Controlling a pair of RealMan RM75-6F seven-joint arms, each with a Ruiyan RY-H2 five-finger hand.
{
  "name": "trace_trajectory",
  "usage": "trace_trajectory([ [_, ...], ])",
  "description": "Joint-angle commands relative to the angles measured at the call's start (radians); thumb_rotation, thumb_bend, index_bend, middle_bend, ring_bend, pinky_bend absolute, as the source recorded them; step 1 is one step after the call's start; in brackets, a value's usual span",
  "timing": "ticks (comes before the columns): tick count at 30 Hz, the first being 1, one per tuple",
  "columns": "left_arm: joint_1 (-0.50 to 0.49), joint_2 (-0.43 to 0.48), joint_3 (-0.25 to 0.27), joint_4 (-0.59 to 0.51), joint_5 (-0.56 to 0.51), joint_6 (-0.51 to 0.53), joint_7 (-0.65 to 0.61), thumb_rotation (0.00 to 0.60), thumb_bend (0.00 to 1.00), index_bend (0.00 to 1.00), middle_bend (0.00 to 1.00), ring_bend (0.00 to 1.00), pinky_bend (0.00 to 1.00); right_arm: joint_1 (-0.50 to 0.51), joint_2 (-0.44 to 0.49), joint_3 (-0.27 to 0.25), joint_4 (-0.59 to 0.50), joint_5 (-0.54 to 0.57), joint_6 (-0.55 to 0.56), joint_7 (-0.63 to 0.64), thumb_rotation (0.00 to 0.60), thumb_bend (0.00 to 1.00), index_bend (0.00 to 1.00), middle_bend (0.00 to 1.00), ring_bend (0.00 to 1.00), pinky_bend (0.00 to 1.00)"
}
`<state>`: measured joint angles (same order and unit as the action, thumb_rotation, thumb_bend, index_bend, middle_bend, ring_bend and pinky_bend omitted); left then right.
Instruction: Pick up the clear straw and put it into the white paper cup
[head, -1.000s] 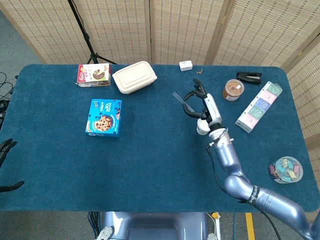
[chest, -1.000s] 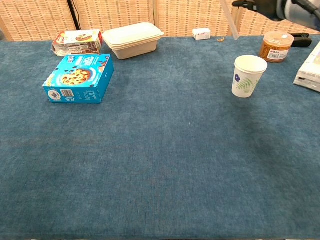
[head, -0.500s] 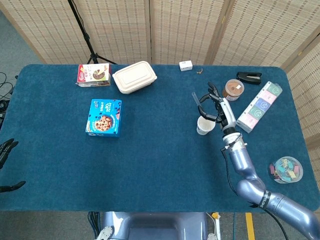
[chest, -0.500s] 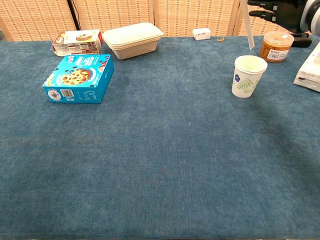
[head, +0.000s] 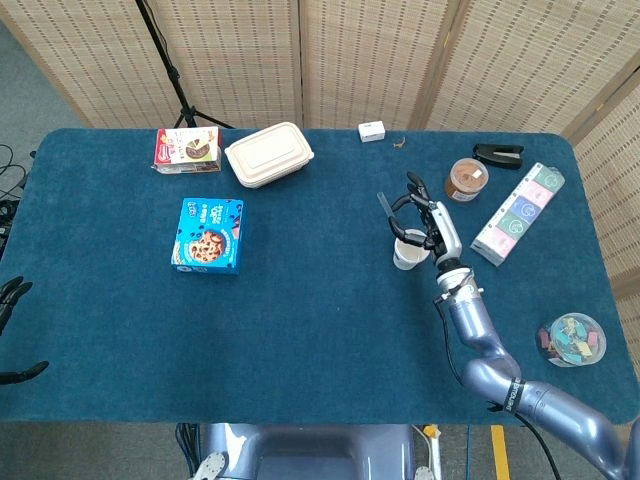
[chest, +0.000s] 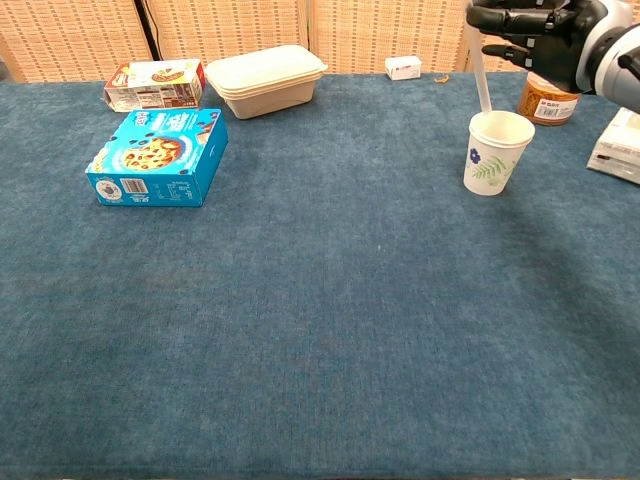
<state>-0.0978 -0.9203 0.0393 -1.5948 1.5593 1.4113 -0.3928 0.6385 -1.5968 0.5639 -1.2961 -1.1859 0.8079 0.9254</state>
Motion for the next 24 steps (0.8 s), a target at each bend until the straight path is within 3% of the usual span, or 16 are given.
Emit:
trace_trajectory([
  [1,-0.001,0.0,0.0,-0.001,0.0,-0.002,0.002,0.6,0.01,0.0,0.0,0.0,0.0,0.001,0.0,-0.009,0.007,-0.002,0.007,0.009,0.6,0.5,0.57,0.0,0.0,0.0],
  [24,-0.006,-0.002,0.002,-0.01,0.002,-0.015,0.02,0.6,0.01,0.0,0.0,0.0,0.0,0.006,-0.026,-0.075,0.081,-0.005,0.018,0.108,0.6,0.5,0.57,0.0,0.0,0.0],
])
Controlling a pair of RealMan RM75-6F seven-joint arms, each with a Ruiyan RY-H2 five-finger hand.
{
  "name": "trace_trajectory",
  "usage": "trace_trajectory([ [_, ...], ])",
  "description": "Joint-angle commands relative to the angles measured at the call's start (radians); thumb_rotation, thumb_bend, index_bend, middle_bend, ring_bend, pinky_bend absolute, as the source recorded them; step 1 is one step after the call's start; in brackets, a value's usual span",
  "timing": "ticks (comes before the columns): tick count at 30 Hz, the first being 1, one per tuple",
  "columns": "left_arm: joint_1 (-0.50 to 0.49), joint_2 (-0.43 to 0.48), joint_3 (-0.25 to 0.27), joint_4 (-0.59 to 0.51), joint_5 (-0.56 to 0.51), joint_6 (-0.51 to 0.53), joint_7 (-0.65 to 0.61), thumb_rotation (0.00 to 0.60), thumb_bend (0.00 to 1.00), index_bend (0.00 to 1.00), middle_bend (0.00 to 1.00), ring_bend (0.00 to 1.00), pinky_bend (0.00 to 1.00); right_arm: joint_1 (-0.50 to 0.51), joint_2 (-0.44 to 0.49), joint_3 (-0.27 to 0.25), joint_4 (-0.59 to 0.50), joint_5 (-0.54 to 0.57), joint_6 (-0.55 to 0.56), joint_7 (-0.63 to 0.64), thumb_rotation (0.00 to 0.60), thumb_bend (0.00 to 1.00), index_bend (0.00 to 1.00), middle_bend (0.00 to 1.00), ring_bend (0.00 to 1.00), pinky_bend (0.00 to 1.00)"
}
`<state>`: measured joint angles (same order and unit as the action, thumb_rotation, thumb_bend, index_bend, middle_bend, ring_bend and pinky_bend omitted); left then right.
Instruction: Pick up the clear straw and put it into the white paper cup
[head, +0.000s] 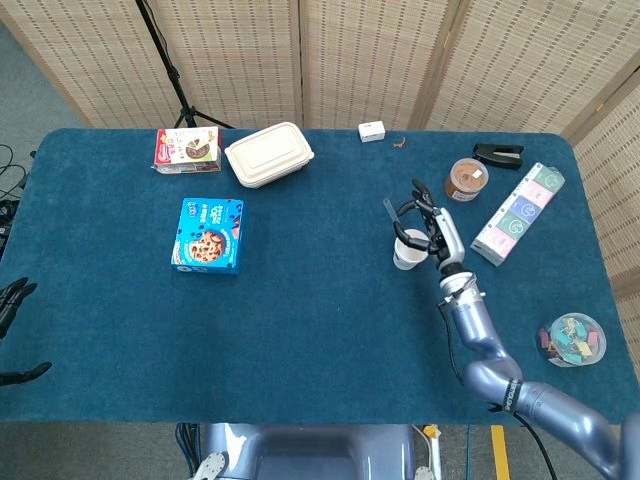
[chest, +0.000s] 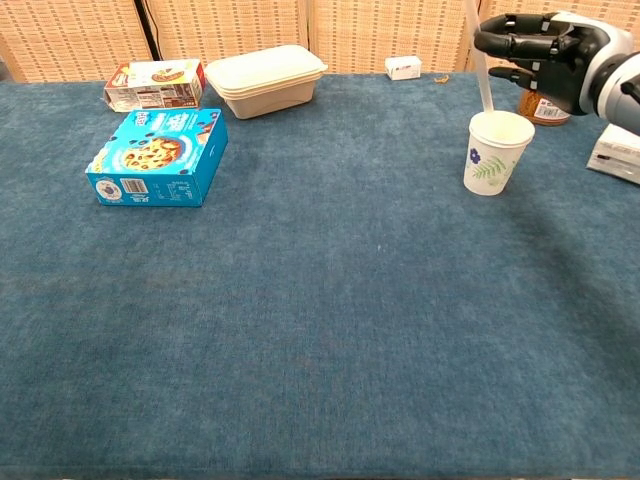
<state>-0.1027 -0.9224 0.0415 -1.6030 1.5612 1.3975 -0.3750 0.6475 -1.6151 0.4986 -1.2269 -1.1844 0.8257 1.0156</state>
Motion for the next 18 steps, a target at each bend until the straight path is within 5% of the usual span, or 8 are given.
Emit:
trace_trajectory([
  [1,-0.001,0.0,0.0,-0.002,0.0,-0.002,0.004,0.6,0.01,0.0,0.0,0.0,0.0,-0.003,-0.009,-0.012,0.015,-0.008,0.0,0.022,0.6,0.5,0.57,0.0,0.0,0.0],
  [18,-0.003,0.0,0.002,-0.005,0.001,-0.006,0.005,0.6,0.0,0.0,0.0,0.0,0.0,0.002,-0.043,-0.062,0.078,-0.058,0.016,0.083,0.6,0.5,0.54,0.0,0.0,0.0],
])
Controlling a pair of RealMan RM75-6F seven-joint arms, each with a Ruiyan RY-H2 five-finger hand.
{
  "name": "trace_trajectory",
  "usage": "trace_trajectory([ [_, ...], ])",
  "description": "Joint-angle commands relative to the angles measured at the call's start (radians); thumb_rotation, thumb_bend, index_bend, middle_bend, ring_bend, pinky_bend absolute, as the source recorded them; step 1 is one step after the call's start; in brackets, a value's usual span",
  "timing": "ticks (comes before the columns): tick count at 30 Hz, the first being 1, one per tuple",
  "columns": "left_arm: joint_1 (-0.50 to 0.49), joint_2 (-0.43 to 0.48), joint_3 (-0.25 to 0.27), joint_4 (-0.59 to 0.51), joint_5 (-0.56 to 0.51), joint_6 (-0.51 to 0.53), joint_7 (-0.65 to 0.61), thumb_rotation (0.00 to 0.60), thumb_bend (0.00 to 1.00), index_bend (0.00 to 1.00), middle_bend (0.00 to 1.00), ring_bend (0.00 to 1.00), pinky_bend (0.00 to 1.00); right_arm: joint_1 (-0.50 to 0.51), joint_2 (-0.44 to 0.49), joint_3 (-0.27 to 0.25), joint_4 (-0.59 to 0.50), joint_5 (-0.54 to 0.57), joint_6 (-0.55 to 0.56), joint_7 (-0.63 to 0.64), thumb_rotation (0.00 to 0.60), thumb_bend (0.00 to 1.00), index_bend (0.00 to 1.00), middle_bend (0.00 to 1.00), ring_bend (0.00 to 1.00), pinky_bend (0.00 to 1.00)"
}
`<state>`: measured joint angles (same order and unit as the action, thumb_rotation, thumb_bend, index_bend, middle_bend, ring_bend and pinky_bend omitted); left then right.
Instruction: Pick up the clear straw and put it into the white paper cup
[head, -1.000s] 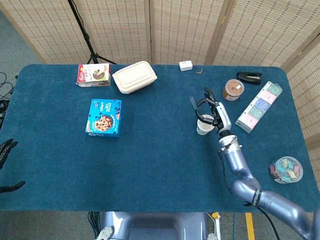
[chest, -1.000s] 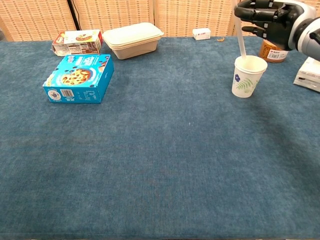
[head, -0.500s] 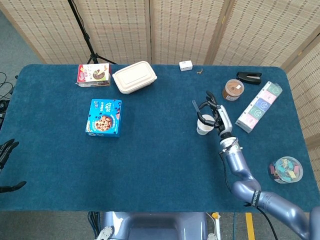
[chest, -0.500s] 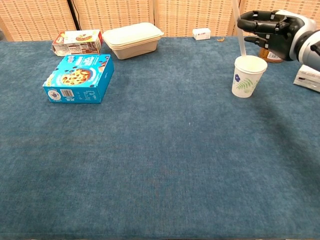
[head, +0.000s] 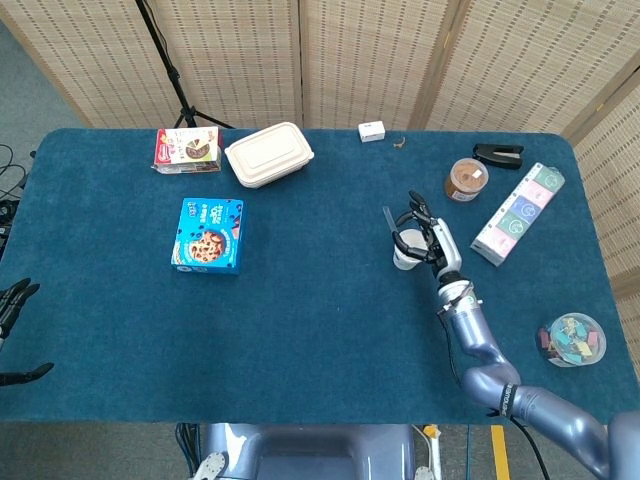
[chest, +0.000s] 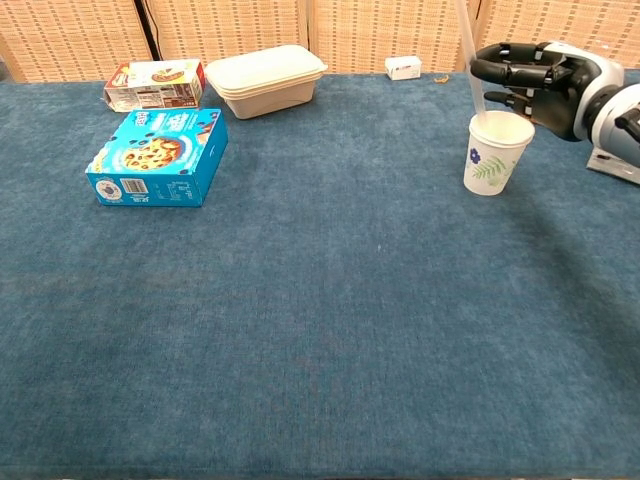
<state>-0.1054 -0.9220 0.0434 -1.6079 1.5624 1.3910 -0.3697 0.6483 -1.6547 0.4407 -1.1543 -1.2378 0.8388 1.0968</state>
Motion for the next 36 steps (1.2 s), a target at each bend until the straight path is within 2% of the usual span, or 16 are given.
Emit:
trace_trajectory([
  [1,0.0,0.0,0.0,0.0,0.0,0.0,-0.001,0.6,0.0,0.0,0.0,0.0,0.0,0.002,-0.005,-0.006,0.009,-0.007,0.005,0.004,0.6,0.5,0.54,0.0,0.0,0.0],
  [17,0.0,0.003,0.003,0.002,0.007,0.001,-0.009,0.6,0.01,0.0,0.0,0.0,0.0,0.006,-0.014,-0.039,0.051,-0.047,0.044,0.029,0.6,0.51,0.33,0.0,0.0,0.0],
  [23,0.0,0.003,0.004,0.003,0.01,0.004,-0.013,0.6,0.01,0.0,0.0,0.0,0.0,-0.002,0.005,-0.04,0.028,-0.065,0.086,0.028,0.6,0.51,0.26,0.0,0.0,0.0],
  [26,0.001,0.004,0.004,0.005,0.011,0.007,-0.017,0.6,0.01,0.0,0.0,0.0,0.0,-0.012,0.037,-0.041,-0.009,-0.089,0.133,-0.012,0.6,0.5,0.21,0.0,0.0,0.0],
  [28,0.002,0.005,0.004,0.006,0.013,0.011,-0.021,0.6,0.01,0.0,0.0,0.0,0.0,-0.024,0.071,-0.052,-0.049,-0.111,0.162,-0.058,0.6,0.45,0.16,0.0,0.0,0.0],
  [31,0.005,0.006,0.004,0.008,0.017,0.019,-0.024,0.6,0.01,0.0,0.0,0.0,0.0,-0.045,0.139,-0.086,-0.107,-0.158,0.215,-0.221,0.6,0.19,0.04,0.0,0.0,0.0],
  [33,0.008,0.006,0.007,0.011,0.024,0.027,-0.029,0.6,0.01,0.0,0.0,0.0,0.0,-0.072,0.201,-0.114,-0.17,-0.183,0.261,-0.389,0.6,0.05,0.0,0.0,0.0,0.0],
  [36,0.012,0.008,0.012,0.015,0.041,0.04,-0.034,0.6,0.01,0.0,0.0,0.0,0.0,-0.11,0.271,-0.142,-0.256,-0.189,0.3,-0.557,0.6,0.0,0.0,0.0,0.0,0.0],
])
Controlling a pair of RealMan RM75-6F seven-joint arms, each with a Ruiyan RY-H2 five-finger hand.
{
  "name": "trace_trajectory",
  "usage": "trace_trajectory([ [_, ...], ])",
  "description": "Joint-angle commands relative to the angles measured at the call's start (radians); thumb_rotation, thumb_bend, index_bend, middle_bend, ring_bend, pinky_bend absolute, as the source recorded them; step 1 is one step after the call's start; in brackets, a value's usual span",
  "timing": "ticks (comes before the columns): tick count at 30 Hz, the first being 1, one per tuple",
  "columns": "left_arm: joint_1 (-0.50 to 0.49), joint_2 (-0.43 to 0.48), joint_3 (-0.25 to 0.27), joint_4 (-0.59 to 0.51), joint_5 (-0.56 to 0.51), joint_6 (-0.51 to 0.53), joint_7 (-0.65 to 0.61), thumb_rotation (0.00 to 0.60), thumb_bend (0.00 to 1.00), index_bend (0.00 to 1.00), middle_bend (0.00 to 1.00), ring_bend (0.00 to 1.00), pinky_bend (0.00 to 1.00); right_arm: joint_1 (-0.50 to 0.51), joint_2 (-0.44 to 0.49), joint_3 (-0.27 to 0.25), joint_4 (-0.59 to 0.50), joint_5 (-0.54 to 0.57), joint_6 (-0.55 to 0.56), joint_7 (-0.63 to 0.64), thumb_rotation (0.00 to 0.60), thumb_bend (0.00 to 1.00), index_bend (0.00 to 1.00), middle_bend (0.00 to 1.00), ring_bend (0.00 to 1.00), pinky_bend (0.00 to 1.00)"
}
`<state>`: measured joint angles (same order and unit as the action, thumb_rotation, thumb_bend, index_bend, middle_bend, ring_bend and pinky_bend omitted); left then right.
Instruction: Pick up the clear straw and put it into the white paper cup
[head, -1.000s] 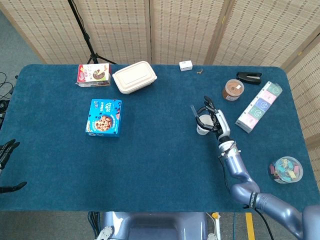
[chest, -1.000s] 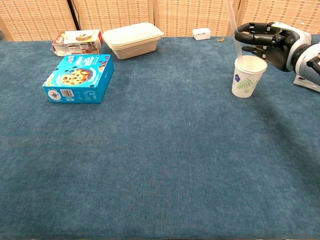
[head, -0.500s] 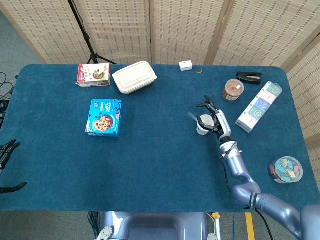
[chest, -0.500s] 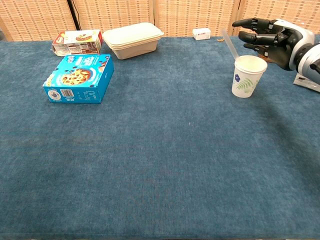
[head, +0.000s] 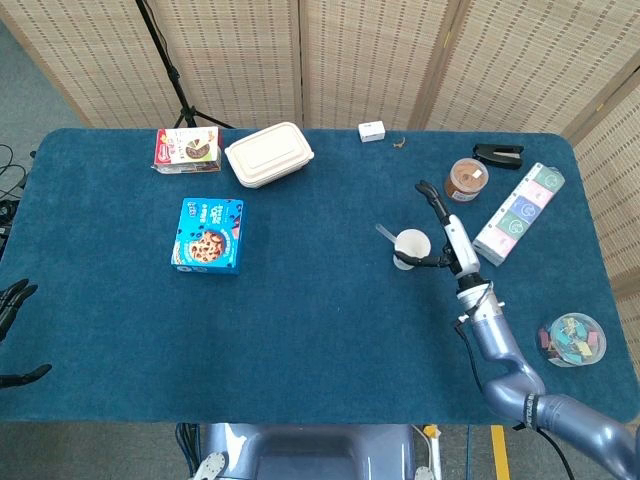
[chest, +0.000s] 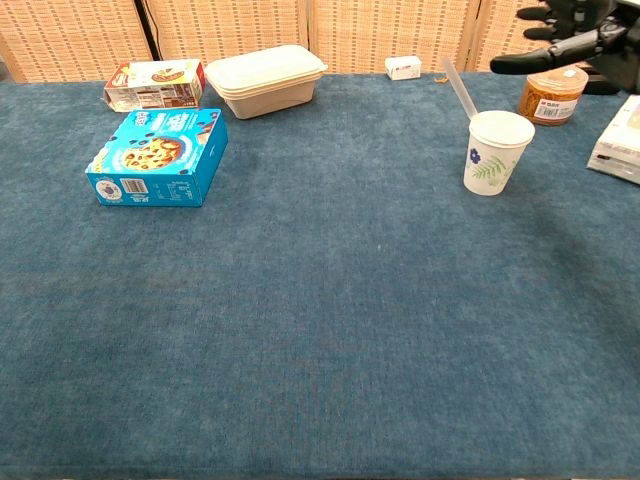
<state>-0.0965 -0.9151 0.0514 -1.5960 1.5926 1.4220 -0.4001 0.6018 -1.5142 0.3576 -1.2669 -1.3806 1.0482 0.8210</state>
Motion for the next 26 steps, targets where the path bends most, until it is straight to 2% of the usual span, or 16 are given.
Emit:
trace_trajectory([
  [1,0.006,0.002,0.007,0.005,0.02,0.018,-0.004,0.6,0.01,0.0,0.0,0.0,0.0,-0.086,0.161,-0.075,-0.178,-0.05,0.114,-0.363,0.6,0.0,0.0,0.0,0.0,0.0],
  [6,0.019,0.0,0.016,0.012,0.047,0.048,-0.002,0.6,0.01,0.0,0.0,0.0,0.0,-0.174,0.258,-0.132,-0.303,-0.04,0.19,-0.597,0.6,0.0,0.0,0.0,0.0,0.0],
  [8,0.027,-0.002,0.02,0.015,0.058,0.066,0.0,0.6,0.01,0.0,0.0,0.0,0.0,-0.236,0.312,-0.173,-0.359,-0.037,0.243,-0.698,0.6,0.0,0.0,0.0,0.0,0.0],
  [13,0.035,-0.003,0.03,0.026,0.083,0.089,-0.01,0.6,0.01,0.0,0.0,0.0,0.0,-0.336,0.361,-0.228,-0.419,-0.046,0.359,-0.848,0.6,0.0,0.0,0.0,0.0,0.0],
  [16,0.044,-0.005,0.029,0.035,0.09,0.114,-0.013,0.6,0.01,0.0,0.0,0.0,0.0,-0.398,0.362,-0.261,-0.441,-0.051,0.433,-0.917,0.6,0.0,0.0,0.0,0.0,0.0],
  [19,0.053,-0.011,0.027,0.041,0.091,0.134,-0.012,0.6,0.01,0.0,0.0,0.0,0.0,-0.433,0.367,-0.282,-0.46,-0.059,0.464,-0.933,0.6,0.0,0.0,0.0,0.0,0.0],
  [26,0.057,-0.019,0.026,0.035,0.094,0.144,0.011,0.6,0.01,0.0,0.0,0.0,0.0,-0.468,0.371,-0.287,-0.461,-0.086,0.509,-0.94,0.6,0.0,0.0,0.0,0.0,0.0],
])
